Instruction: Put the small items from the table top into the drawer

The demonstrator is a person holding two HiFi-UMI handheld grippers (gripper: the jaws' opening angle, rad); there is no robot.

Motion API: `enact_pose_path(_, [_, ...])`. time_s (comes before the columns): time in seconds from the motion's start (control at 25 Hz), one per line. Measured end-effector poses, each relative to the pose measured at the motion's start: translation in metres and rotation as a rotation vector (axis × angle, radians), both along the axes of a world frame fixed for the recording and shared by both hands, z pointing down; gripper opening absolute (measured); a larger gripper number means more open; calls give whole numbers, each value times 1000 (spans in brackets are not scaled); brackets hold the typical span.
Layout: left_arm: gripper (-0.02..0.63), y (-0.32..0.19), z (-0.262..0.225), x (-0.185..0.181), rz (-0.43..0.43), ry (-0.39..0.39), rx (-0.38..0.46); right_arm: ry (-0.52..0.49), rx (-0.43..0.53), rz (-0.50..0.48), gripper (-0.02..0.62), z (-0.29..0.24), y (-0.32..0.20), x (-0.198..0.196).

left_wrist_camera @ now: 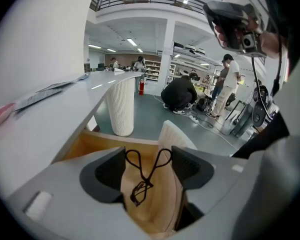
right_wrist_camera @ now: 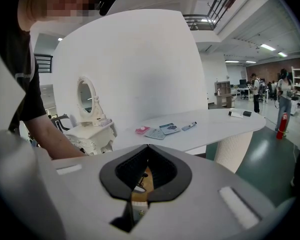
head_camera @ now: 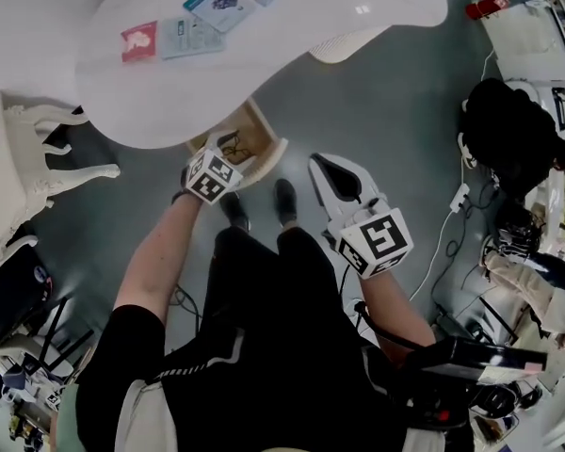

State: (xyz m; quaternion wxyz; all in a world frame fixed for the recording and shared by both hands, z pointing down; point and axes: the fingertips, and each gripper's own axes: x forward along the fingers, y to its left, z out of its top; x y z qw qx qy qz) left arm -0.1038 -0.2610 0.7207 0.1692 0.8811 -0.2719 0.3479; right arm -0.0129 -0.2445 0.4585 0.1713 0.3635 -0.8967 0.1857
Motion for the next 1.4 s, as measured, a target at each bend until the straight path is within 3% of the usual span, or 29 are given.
enact_pose_path(0.6, [287, -10, 56, -6, 14, -120, -90, -46, 32, -47, 3, 13, -29, -24])
enact_pose_path(0.76, [288, -12, 74, -11, 10, -190, -142, -48, 44, -49, 3, 13, -29, -19])
enact_pose_path(1.0, [288, -21, 88, -5, 26, -226, -145, -49, 38, -46, 3, 22, -33, -11])
enact_pose_path(1.4, [288, -26, 128, -9, 19, -313, -233, -38, 42, -35, 3, 32, -39, 3])
